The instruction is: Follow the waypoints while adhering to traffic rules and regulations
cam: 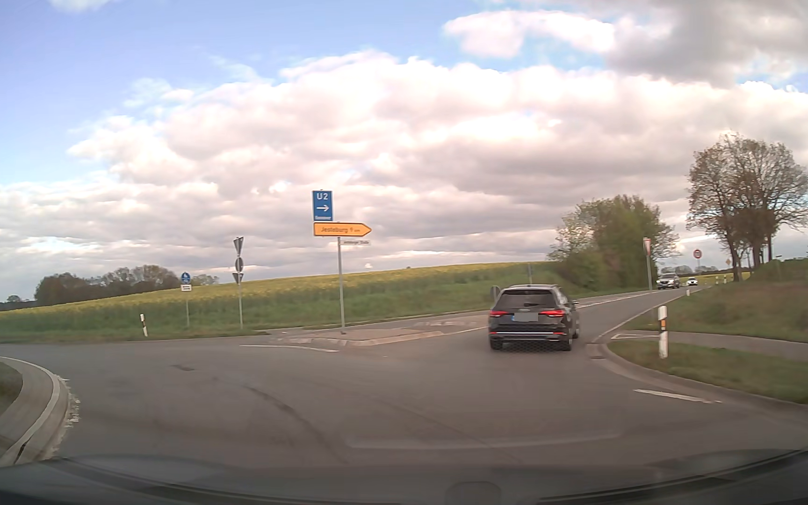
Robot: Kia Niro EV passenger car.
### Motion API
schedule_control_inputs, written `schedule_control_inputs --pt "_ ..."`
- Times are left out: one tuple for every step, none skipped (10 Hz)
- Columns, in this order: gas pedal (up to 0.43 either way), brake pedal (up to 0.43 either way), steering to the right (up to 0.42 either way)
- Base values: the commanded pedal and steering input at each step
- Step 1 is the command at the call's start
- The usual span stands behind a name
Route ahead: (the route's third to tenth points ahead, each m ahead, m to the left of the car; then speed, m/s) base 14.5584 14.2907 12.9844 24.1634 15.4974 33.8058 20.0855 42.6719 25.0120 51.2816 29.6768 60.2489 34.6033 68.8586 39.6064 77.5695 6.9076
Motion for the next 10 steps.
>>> schedule_control_inputs --pt "0.079 0.0 -0.329" --pt "0.079 0.0 -0.337" --pt "0.079 0.0 -0.343" --pt "0.087 0.0 -0.342" --pt "0.098 0.0 -0.342" --pt "0.098 0.0 -0.343" --pt "0.098 0.0 -0.342" --pt "0.098 0.0 -0.342" --pt "0.098 0.0 -0.342" --pt "0.087 0.0 -0.342"
